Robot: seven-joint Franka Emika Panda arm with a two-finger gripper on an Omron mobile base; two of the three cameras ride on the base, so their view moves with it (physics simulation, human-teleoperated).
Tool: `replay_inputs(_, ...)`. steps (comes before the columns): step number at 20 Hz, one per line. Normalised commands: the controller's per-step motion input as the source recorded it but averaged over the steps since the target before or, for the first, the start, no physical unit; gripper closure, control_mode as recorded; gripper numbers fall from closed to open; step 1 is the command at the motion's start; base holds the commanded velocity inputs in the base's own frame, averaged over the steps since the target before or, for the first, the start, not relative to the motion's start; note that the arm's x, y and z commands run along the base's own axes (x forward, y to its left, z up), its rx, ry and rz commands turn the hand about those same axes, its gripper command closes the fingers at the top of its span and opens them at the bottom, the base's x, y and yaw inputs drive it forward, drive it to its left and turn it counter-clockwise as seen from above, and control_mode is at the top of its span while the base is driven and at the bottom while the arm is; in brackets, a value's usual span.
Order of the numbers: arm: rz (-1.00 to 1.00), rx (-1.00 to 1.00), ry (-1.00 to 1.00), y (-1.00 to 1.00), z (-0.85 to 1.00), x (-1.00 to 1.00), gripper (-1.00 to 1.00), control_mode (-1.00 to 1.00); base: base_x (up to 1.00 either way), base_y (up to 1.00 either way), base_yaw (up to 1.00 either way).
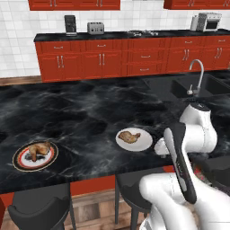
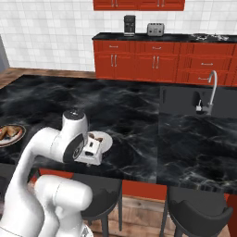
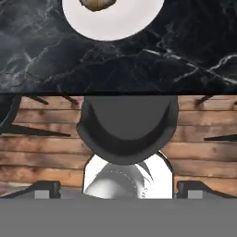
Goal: Take the chicken drumsticks from the pan and place one on each plate on the dining counter.
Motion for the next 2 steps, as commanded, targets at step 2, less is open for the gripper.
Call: replay_inputs(2,-0.03,0.0,-0.19,-0.01,0.1,-0.87,-1.0,-1.0,0.0,0.0,0.0)
